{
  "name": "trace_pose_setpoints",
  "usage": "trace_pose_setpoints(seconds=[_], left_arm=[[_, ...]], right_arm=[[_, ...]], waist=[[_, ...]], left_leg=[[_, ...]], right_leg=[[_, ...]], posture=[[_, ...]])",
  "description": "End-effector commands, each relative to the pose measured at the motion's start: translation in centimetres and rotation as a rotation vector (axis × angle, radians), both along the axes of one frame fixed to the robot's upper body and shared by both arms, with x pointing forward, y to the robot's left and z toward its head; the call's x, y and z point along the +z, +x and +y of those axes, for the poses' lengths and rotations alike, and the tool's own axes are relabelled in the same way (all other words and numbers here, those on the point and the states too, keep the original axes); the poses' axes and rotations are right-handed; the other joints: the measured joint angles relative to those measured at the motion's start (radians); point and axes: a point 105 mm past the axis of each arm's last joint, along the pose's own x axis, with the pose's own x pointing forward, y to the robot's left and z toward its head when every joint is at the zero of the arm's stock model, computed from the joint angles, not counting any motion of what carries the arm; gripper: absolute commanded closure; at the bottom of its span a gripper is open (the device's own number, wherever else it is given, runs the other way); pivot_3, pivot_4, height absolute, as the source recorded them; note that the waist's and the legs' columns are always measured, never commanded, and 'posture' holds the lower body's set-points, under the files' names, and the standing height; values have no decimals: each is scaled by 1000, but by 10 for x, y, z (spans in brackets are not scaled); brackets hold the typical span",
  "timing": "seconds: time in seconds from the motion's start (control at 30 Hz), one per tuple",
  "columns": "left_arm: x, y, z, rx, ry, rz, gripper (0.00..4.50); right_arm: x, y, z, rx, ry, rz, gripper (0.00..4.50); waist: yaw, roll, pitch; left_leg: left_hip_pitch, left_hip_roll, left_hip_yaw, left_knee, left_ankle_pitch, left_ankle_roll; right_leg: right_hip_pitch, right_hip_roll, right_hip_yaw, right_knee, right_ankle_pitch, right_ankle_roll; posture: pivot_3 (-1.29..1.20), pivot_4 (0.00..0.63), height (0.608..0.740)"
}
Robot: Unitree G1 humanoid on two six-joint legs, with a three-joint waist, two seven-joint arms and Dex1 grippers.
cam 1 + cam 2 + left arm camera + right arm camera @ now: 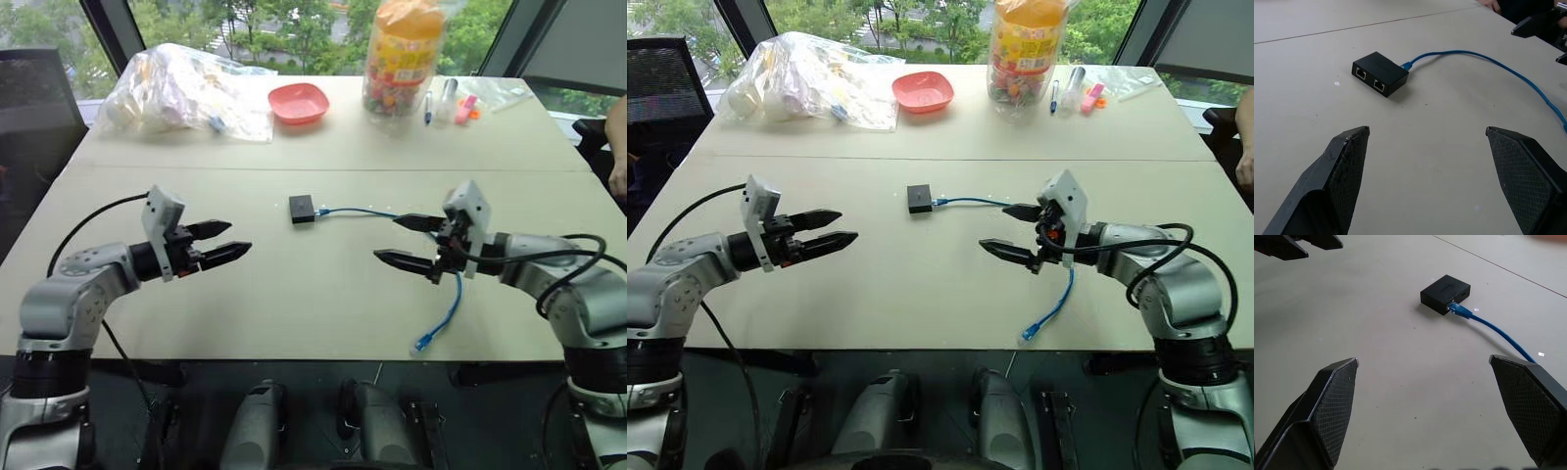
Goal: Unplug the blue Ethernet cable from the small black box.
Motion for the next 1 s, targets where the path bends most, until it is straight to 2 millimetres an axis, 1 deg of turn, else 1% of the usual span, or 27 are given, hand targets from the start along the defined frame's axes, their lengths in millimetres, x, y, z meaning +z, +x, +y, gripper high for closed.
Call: trace_pose_setpoints(seconds=[0.03,0.13,0.3,0.47,0.6,0.63,0.7,0.77,0.83,0.9,0.93,1.0], left_arm=[[8,4,-2,-8,29,-44,554],[5,8,-3,-8,47,-47,554],[8,10,-5,-3,30,-66,554],[8,14,-4,1,54,-83,554],[13,22,-5,-8,77,-113,554],[14,22,-5,-18,83,-114,554],[17,17,-7,-79,93,-87,554],[20,11,-8,-132,104,-65,554],[24,4,-4,-163,143,-60,554],[28,2,0,-148,153,-73,554],[28,2,1,-130,148,-82,554],[28,0,1,-110,143,-89,554]], right_arm=[[11,-2,6,26,4,-50,0],[9,1,9,27,-3,-56,0],[7,5,12,30,-12,-63,0],[7,11,16,36,-9,-72,0],[4,22,22,42,-3,-82,0],[4,28,25,35,-3,-89,0],[1,56,30,-19,-7,-116,0],[-2,77,38,-31,-17,-126,0],[-11,101,60,22,-55,-127,0],[-17,120,80,50,-99,-118,0],[-20,126,88,55,-118,-112,0],[-23,131,97,61,-145,-107,0]], waist=[[0,0,0],[0,0,0],[0,0,0],[0,0,0],[1,0,0],[0,0,0],[-3,0,0],[-11,0,0],[-26,0,1],[-32,0,1],[-34,0,1],[-33,0,2]], left_leg=[[0,0,0,0,0,0],[0,0,1,0,0,0],[-1,0,2,0,1,4],[-1,0,2,0,2,4],[-1,0,2,0,2,4],[-1,0,2,0,2,4],[-1,0,3,0,2,4],[0,0,5,0,2,4],[1,-1,6,0,2,4],[1,-1,6,0,2,4],[1,0,6,-1,2,4],[1,0,6,-1,2,4]], right_leg=[[0,0,0,0,0,0],[0,0,0,0,0,0],[-2,0,1,0,0,0],[-1,0,1,1,0,0],[-2,0,1,1,0,0],[-1,0,1,1,0,0],[-1,0,1,1,1,0],[-2,1,2,2,1,0],[-3,2,3,3,1,0],[-3,3,4,3,1,0],[-4,4,4,4,1,0],[-4,5,5,4,3,2]], posture=[[0,150,740],[0,150,740],[0,150,740],[0,150,740],[0,150,740],[0,150,740],[0,150,740],[0,150,740],[0,150,740],[0,150,740],[0,150,740],[0,150,740]])
